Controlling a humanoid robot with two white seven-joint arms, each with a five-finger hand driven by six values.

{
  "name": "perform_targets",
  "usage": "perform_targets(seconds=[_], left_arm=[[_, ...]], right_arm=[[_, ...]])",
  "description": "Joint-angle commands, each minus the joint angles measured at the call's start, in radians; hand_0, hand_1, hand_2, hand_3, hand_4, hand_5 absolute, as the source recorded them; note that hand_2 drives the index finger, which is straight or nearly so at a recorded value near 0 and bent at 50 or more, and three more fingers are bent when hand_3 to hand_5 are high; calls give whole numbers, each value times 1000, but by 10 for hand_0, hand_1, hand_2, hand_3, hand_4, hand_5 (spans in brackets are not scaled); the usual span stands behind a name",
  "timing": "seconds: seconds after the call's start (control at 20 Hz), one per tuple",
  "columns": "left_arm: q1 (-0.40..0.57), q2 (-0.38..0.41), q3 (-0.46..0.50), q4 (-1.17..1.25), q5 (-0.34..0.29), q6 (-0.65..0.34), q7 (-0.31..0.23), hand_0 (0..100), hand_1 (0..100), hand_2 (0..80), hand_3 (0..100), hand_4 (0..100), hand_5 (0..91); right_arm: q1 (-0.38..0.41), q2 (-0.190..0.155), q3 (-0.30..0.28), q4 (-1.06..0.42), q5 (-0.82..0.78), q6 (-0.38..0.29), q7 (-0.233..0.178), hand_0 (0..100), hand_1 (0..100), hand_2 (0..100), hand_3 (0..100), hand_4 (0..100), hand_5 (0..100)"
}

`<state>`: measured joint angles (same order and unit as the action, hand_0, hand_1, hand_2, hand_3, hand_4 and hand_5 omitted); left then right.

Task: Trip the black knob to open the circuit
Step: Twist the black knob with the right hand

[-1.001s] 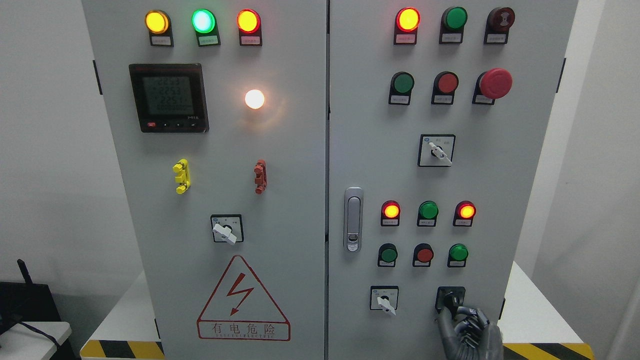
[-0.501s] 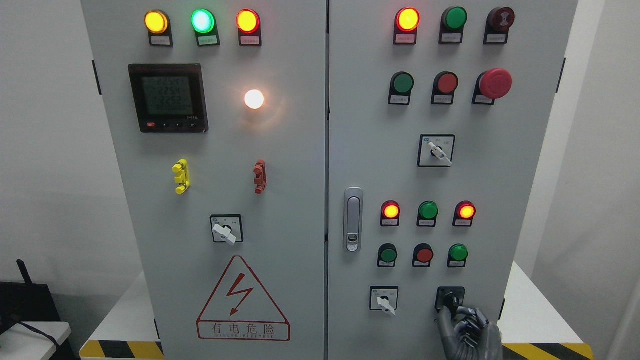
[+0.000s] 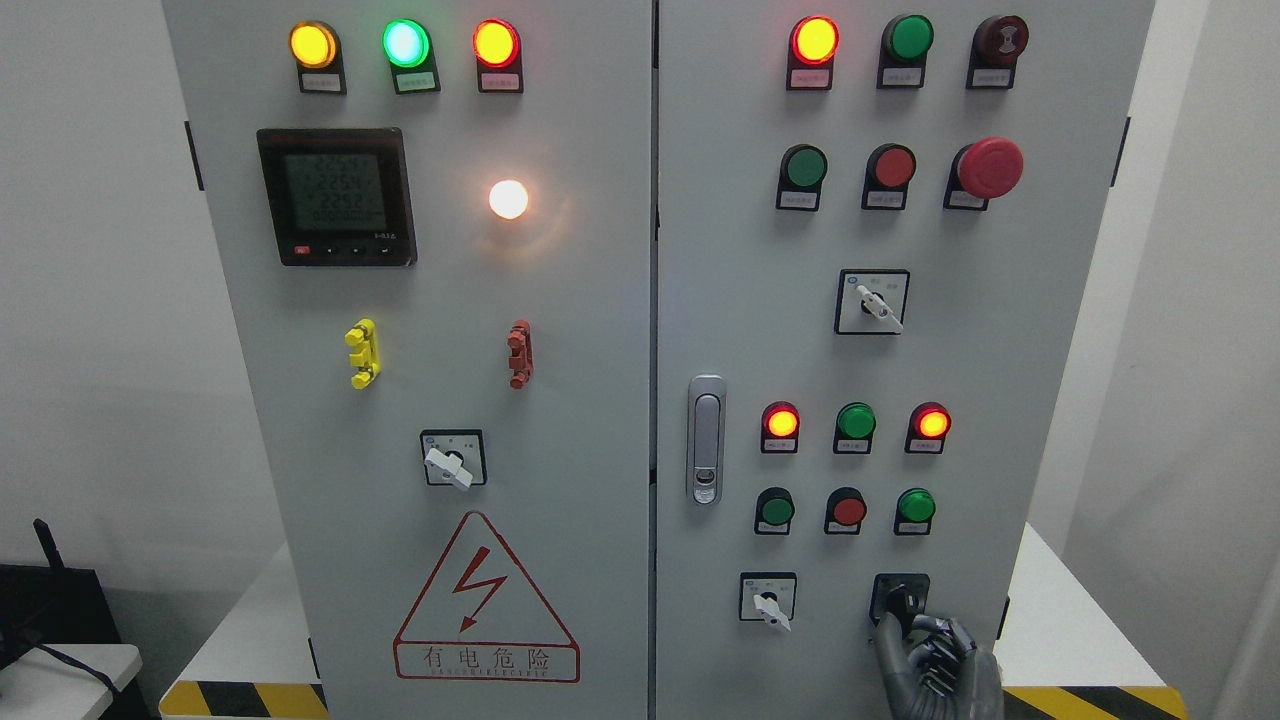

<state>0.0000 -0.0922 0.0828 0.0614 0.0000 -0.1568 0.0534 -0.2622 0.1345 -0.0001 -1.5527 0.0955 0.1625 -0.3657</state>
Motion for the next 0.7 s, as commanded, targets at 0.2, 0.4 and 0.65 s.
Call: perform_targets(seconds=[0.2, 0.4, 0.65], left_arm=[[-8, 0, 0, 0, -32, 0, 0, 120, 389, 0, 0, 0, 0], [-8, 0, 0, 0, -34, 0, 0, 120, 389, 0, 0, 0, 0], [-8, 0, 0, 0, -34, 0, 0, 120, 389, 0, 0, 0, 0]], right_arm=[[0, 0, 23, 2, -16, 3, 2, 524, 682, 619, 940, 949, 968], [0, 0, 23, 0, -45, 3, 10, 525, 682, 619, 941, 949, 968], [0, 0, 25, 2, -46, 3, 10, 524, 678, 619, 942, 950, 969]])
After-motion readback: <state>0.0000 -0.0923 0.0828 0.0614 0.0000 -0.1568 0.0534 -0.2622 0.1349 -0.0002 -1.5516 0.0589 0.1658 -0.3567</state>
